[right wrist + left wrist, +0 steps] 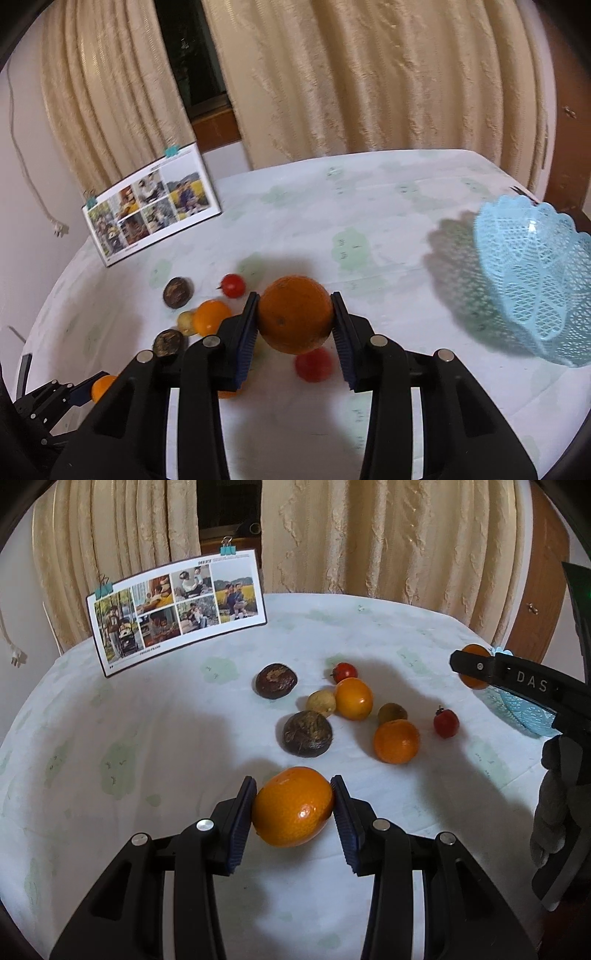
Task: Organize fruits
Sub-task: 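Grasp a large orange with the left tool while the right tool grasps another orange, then carry the orange into the blue basket and open the right tool while the left tool holds its orange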
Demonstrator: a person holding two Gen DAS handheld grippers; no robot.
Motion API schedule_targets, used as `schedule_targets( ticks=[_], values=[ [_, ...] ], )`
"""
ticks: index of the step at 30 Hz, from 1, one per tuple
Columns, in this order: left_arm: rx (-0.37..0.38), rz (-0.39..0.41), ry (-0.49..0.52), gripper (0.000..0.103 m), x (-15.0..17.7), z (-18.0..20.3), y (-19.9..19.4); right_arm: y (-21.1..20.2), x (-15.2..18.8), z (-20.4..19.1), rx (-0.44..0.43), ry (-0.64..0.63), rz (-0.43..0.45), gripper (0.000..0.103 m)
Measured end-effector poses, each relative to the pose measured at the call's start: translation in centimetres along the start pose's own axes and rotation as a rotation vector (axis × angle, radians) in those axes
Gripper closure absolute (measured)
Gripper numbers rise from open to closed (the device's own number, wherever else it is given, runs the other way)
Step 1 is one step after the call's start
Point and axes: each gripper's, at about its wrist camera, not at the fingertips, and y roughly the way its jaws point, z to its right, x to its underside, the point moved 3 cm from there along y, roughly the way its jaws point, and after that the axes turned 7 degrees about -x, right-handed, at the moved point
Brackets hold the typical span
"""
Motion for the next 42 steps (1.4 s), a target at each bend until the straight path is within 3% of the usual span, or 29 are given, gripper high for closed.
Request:
schedule_targets(
  ticks=[17, 35, 37, 39, 42],
  values=[
    [0.008, 0.031, 0.069, 0.061, -1.3, 3.8, -1.2, -5.1, -0.7, 9.2, 0.196, 0.121, 0.101, 0.064],
    [0.027, 0.06, 0.132, 0.061, -3.8, 8.1, -1.8, -7.8, 0.9, 16.9, 0.31, 0.23, 0.122, 0.063],
    [0.034, 0.063, 0.145, 0.061, -4.2, 9.0, -1.8, -8.2, 1.0, 17.3, 0.317, 0.236, 0.134, 0.058],
    [0.039, 0.068, 0.156, 0.061, -4.6, 9.6, -1.8, -8.7, 0.9, 17.6, 0.333, 0.234, 0.16, 0.046],
    [0.053, 0.08, 0.176, 0.061, -5.6, 11.2, -1.9, -9.5, 0.9, 17.7, 0.356, 0.221, 0.191, 0.042]
  ],
)
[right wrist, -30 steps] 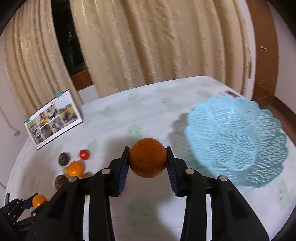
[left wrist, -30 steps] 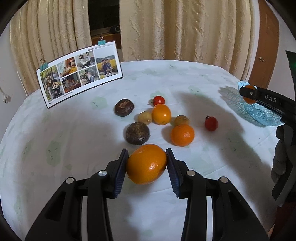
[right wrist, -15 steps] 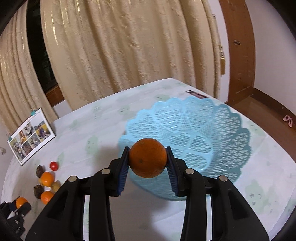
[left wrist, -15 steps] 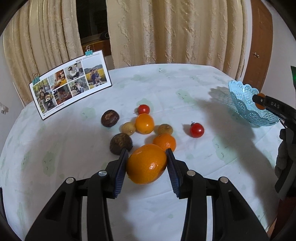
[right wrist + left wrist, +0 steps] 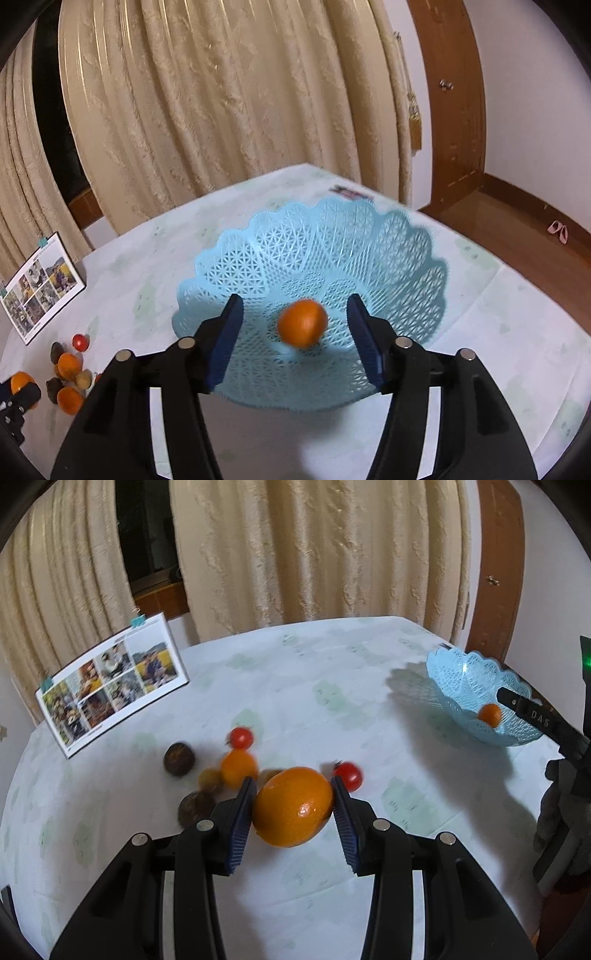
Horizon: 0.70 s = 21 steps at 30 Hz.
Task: Organize fruits
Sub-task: 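Carry the orange into the blue basket and open the right tool while the left tool holds its orange, then lower the held orange into the blue basket and open the left tool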
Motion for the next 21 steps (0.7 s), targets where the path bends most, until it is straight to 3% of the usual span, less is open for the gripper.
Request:
schedule_targets(
  ticks=[7, 21],
  values=[
    [0.069, 0.026, 0.034, 0.061, -3.4, 3.6, 0.5, -0.6, 0.0, 0.8, 0.087, -0.035, 0.07, 0.042],
    [0.286, 0.003, 0.088, 0.061, -9.9, 13.3, 4.0, -0.5, 0.1, 3.1, 0.103, 0.057, 0.102, 0.042]
  ],
)
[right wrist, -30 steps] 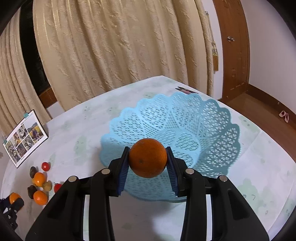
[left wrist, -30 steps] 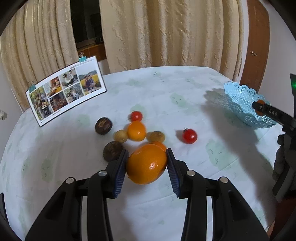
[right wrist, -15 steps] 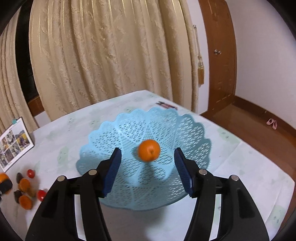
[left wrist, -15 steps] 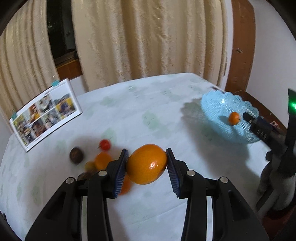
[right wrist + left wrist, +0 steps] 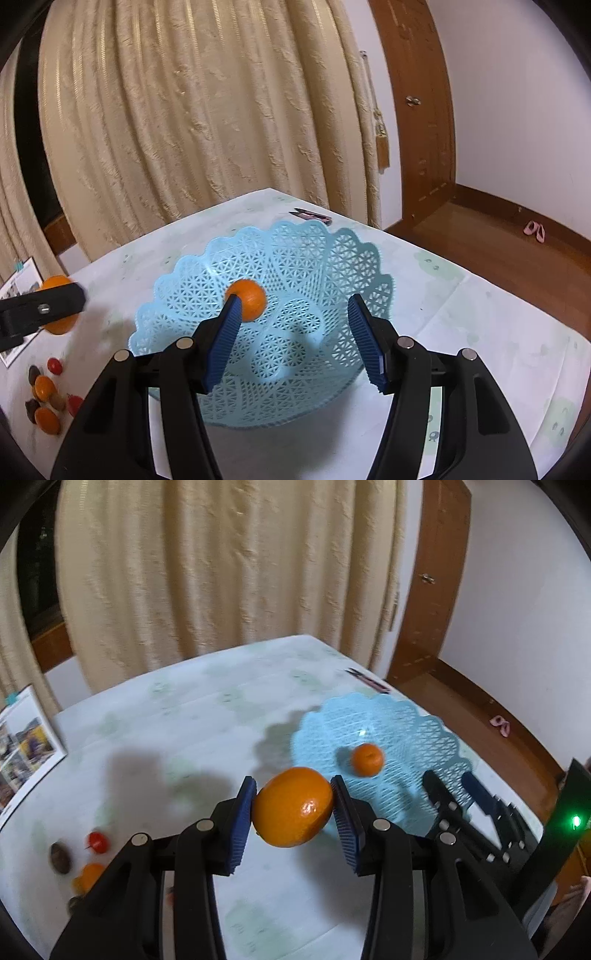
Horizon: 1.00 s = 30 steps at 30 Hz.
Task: Organize fruits
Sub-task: 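Lower the held orange into the blue basket and open the left tool, then move the left tool back toward the dark brown fruits on the table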
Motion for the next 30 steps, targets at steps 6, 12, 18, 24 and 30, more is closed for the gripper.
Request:
schedule_targets(
  ticks=[6, 12, 18, 24, 30],
  values=[
    [0.057, -0.03, 0.042, 0.061, -0.5, 3.0, 2.6, -0.8, -0.7, 1.7, 0.049, 0.071, 0.05, 0.042],
    [0.086, -0.061, 0.059, 0.06, -0.1, 4.4, 4.1, -1.5, -1.2, 2.9, 0.079, 0.122, 0.099, 0.042],
    [0.092, -0.014, 0.041, 0.019, -0.4, 3.8, 3.3, -1.8, -1.5, 3.7, 0.092, 0.148, 0.114, 0.042],
    [0.048, 0.034, 0.02, 0.012, -0.8, 1.6, 1.3, -2.5, -1.5, 3.8, 0.096, 0.161, 0.151, 0.033],
    [-0.006, 0.075, 0.008, 0.01, -0.8, -0.9, -1.1, -3.3, -1.6, 3.3, 0.079, 0.144, 0.185, 0.033]
  ],
)
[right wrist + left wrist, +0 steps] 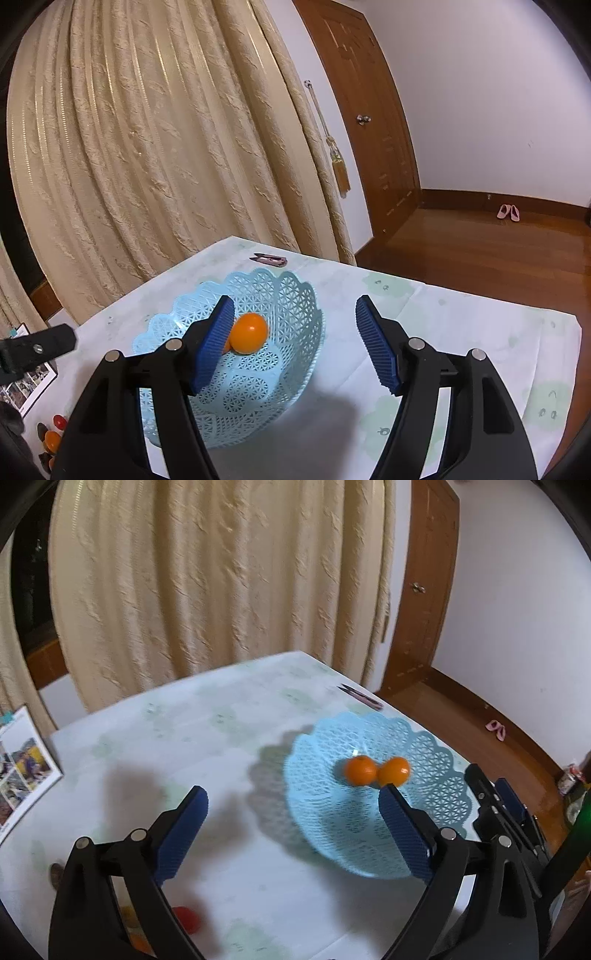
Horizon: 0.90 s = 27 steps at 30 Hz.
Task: Organize fruits
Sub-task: 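Move the left tool back toward the dark brown fruits on the table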
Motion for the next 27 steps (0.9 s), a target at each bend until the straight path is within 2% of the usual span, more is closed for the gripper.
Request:
schedule_targets(
  ticks=[11, 17, 23, 27],
  values=[
    [-0.139, 0.04, -0.09, 0.01, 1.2, -8.8, -4.4, -0.9, 0.2, -0.6, -0.026, -0.027, 0.023, 0.031],
    [-0.243, 0.035, -0.154, 0.01, 3.2, -14.7, -6.1, -1.1, 0.3, -1.0, -0.01, -0.05, 0.033, 0.031],
    [-0.308, 0.031, -0.214, 0.01, 5.3, -19.3, -7.6, -1.2, 0.7, -1.9, -0.005, -0.087, 0.02, 0.031],
    [-0.339, 0.002, -0.267, 0.01, 7.0, -22.0, -7.6, -1.7, 1.3, -2.9, -0.039, -0.083, -0.014, 0.03]
  ],
)
